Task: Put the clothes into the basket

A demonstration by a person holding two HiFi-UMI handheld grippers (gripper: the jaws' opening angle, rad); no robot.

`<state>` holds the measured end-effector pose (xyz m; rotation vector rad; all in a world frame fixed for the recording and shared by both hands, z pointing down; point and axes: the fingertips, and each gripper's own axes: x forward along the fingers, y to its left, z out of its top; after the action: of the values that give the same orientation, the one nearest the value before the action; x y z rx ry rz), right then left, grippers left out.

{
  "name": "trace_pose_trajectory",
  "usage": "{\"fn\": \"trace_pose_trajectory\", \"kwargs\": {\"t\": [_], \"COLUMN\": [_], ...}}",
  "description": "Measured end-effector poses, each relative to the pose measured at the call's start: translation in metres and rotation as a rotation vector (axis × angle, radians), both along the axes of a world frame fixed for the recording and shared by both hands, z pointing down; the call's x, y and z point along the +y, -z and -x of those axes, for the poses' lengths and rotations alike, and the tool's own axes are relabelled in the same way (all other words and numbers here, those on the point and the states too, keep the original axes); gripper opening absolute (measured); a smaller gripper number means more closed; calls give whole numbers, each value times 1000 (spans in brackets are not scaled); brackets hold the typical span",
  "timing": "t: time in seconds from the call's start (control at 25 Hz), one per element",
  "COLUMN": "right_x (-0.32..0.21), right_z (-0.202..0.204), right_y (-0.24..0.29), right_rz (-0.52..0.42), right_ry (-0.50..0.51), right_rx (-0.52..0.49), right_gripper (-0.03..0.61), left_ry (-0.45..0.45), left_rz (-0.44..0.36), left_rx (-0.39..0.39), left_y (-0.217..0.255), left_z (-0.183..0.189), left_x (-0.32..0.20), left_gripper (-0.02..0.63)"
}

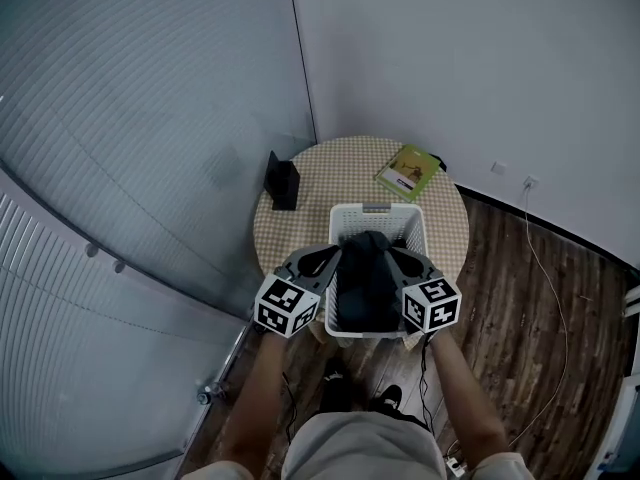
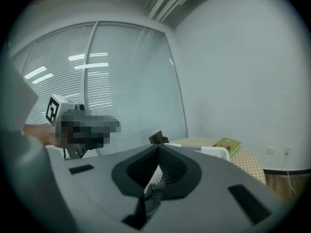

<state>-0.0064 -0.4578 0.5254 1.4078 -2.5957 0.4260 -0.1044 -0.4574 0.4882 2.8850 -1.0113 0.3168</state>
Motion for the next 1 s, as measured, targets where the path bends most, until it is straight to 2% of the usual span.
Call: {"fn": "trace_pose_trajectory", "kwargs": {"t": [0.2, 0.56, 0.8, 1.0], "right_x": [19, 67, 84, 91], "right_z": [-23, -67, -68, -68], "right_y": [17, 23, 24, 23], "right_rz": [-38, -63, -80, -53], "right_ry": [17, 52, 91, 113], "right_rx": [8, 15, 20, -33], "right_gripper": [20, 20, 20, 20], "left_ry": [4, 67, 94, 104], "left_rz": [-18, -5, -14, -17], "left_rx": [-21, -23, -25, -27], "left_y": [6, -1, -3, -3], "left_z": [-23, -43, -49, -54], "left_x": [21, 65, 83, 92], "left_gripper": [11, 11, 11, 11]}}
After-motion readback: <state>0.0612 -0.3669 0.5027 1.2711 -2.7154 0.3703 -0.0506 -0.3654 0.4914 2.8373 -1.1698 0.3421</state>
